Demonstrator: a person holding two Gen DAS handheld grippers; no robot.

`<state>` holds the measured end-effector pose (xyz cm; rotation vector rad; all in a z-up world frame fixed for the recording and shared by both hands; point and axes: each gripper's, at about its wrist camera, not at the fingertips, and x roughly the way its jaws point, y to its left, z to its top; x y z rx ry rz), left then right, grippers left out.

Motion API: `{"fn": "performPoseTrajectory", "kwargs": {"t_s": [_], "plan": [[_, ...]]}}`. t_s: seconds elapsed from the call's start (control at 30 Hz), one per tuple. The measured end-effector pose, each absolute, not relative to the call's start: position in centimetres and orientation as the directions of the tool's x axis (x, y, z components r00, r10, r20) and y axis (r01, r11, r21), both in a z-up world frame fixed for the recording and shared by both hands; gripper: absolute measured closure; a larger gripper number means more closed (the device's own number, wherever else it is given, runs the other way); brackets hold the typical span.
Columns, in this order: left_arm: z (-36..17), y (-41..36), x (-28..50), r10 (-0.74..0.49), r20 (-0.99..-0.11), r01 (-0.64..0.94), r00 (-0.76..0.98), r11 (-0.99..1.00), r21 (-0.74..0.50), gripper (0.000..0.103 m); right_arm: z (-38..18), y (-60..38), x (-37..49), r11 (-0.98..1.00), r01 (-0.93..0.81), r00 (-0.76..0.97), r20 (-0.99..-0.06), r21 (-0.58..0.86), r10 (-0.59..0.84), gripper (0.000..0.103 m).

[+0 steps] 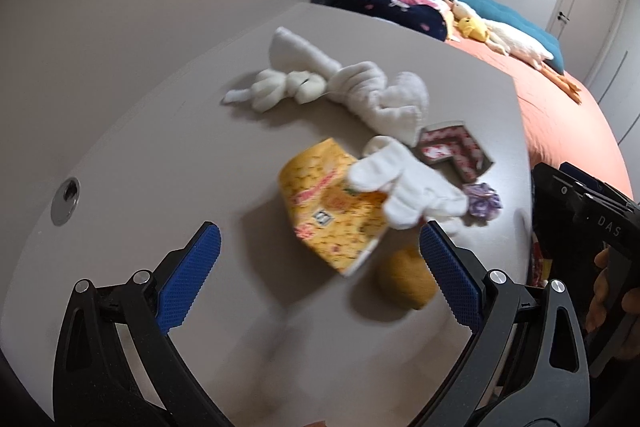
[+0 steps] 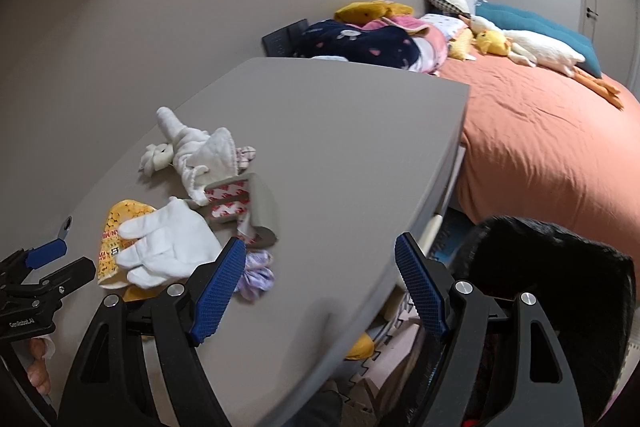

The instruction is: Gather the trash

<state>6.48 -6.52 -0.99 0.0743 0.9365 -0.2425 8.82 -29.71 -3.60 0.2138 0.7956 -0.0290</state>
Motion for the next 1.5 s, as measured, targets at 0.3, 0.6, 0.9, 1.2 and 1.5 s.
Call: {"fn": "performPoseTrajectory", "kwargs": {"t_s": [0.3,0.6,0.9,1.2,1.5], "plan": [[-3.5,-4.4,9.4,-0.213,-0.852,0.191,0.478,0.972,-0.135,0.041,-4.2,-28.1,12.2,0.984,0.065,0.688,-0.722,0.168,0.078,0.030],[-5.0,-4.1,10.9,-0.309,-0.860,0.196,0.407,0.949,-0.248,0.054,-5.8,-26.5,15.2,0.984,0.036,0.649,-0.753,0.173,0.109,0.055],[-4.3,-3.4,10.9,-0.352,-0.821,0.207,0.450,0.935,-0.287,0.072,-6.2,-25.5,15.0,0.990,0.020,0.636,-0.766,0.138,0.094,0.085],[-0.3,-2.5,8.7,-0.278,-0.767,0.197,0.578,0.960,-0.199,0.072,-3.1,-26.7,13.1,0.986,0.031,0.690,-0.718,0.162,0.096,0.086],[2.5,-2.5,6.4,-0.290,-0.729,0.205,0.620,0.957,-0.206,0.072,-0.6,-27.8,10.0,0.984,0.039,0.727,-0.680,0.175,0.092,0.086]]}}
